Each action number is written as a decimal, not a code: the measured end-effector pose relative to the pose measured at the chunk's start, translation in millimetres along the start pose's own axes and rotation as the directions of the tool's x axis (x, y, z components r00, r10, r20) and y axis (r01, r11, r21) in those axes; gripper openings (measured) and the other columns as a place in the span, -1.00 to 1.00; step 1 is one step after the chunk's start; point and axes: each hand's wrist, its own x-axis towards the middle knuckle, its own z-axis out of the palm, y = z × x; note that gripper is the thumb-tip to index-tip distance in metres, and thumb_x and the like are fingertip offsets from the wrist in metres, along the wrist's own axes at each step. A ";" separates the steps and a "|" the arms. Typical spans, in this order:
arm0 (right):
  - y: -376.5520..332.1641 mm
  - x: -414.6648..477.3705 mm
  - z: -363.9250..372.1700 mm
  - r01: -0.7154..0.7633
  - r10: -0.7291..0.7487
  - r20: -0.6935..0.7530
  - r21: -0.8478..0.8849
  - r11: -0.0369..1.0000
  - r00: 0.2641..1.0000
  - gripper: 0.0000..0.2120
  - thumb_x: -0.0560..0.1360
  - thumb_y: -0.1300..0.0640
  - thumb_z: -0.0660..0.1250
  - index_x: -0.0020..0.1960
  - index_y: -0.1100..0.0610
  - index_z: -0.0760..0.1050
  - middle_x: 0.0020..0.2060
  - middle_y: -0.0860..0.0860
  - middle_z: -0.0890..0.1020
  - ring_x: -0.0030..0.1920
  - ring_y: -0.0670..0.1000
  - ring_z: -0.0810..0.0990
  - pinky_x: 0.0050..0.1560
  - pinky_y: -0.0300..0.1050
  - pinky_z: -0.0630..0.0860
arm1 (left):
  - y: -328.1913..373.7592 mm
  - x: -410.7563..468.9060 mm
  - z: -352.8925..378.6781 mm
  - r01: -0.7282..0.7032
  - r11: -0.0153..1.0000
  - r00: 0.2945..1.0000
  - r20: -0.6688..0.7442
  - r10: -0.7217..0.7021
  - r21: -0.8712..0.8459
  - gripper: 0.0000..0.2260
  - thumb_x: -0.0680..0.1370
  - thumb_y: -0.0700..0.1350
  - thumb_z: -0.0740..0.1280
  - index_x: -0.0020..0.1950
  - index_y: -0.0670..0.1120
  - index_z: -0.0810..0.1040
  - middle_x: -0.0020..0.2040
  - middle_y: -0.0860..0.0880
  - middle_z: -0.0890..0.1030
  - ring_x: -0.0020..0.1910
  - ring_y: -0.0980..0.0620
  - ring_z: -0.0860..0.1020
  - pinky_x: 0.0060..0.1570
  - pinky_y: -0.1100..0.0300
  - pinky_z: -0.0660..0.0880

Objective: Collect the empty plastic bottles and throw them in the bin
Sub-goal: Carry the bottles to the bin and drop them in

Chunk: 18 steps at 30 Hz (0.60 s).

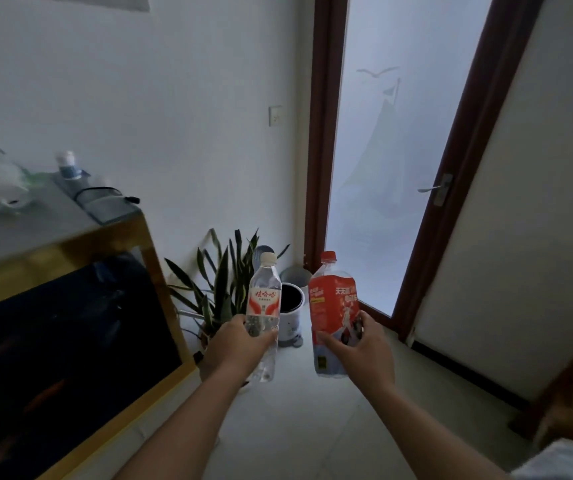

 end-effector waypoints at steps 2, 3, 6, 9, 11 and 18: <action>4.2 41.2 2.1 0.001 -0.001 0.005 -0.004 1.000 1.000 -0.21 0.20 -0.29 0.50 0.30 0.02 0.35 0.15 0.00 0.52 0.12 0.03 0.55 0.09 0.10 0.58 | 14.6 33.5 17.1 0.006 1.000 1.000 0.010 -0.006 -0.006 -0.52 0.41 0.26 0.39 0.22 0.01 0.54 0.10 0.00 0.65 0.01 -0.01 0.60 -0.12 0.15 0.48; 5.9 62.6 2.4 0.006 -0.006 0.012 0.002 1.000 1.000 -0.21 0.19 -0.30 0.50 0.29 0.02 0.36 0.15 0.00 0.54 0.12 0.03 0.56 0.08 0.08 0.58 | 22.8 49.5 25.3 0.009 1.000 1.000 0.009 -0.009 -0.005 -0.52 0.41 0.25 0.39 0.21 0.01 0.53 0.10 0.00 0.64 0.01 -0.01 0.59 -0.13 0.17 0.44; 12.8 128.8 0.5 0.006 -0.007 0.065 0.015 1.000 0.998 -0.15 0.11 -0.41 0.44 0.26 -0.01 0.38 0.12 -0.04 0.58 0.09 0.01 0.59 0.05 0.07 0.60 | 50.5 98.1 49.1 0.043 0.999 0.999 0.002 -0.043 -0.013 -0.53 0.41 0.25 0.38 0.20 0.01 0.54 0.08 0.00 0.64 -0.01 -0.01 0.59 -0.15 0.17 0.42; 24.1 191.0 0.3 -0.017 0.013 0.131 0.025 1.000 0.991 -0.03 -0.01 -0.53 0.35 0.25 -0.02 0.39 0.10 -0.05 0.58 0.07 -0.01 0.59 0.04 0.10 0.60 | 76.8 143.7 70.0 0.074 0.997 0.997 -0.010 -0.074 -0.005 -0.53 0.40 0.27 0.38 0.18 0.01 0.54 0.04 0.01 0.65 -0.07 0.01 0.59 -0.16 0.16 0.48; 32.2 230.9 3.8 -0.034 0.030 0.167 0.024 0.999 0.986 -0.03 -0.03 -0.55 0.35 0.23 -0.04 0.40 0.09 -0.04 0.59 0.05 -0.02 0.60 0.04 0.10 0.60 | 90.2 172.9 81.1 0.071 0.997 0.997 -0.023 -0.071 0.023 -0.52 0.39 0.28 0.37 0.17 0.02 0.55 0.04 0.03 0.64 -0.06 0.02 0.60 -0.16 0.16 0.50; 42.3 344.2 36.4 -0.081 0.080 0.230 -0.002 0.997 0.970 -0.17 0.09 -0.39 0.47 0.25 -0.03 0.39 0.12 0.00 0.56 0.06 0.03 0.59 0.03 0.12 0.60 | 117.5 275.7 115.6 0.133 0.989 0.991 0.001 -0.134 0.068 -0.51 0.40 0.28 0.36 0.20 0.01 0.51 0.07 0.04 0.62 -0.04 0.04 0.58 -0.22 0.19 0.41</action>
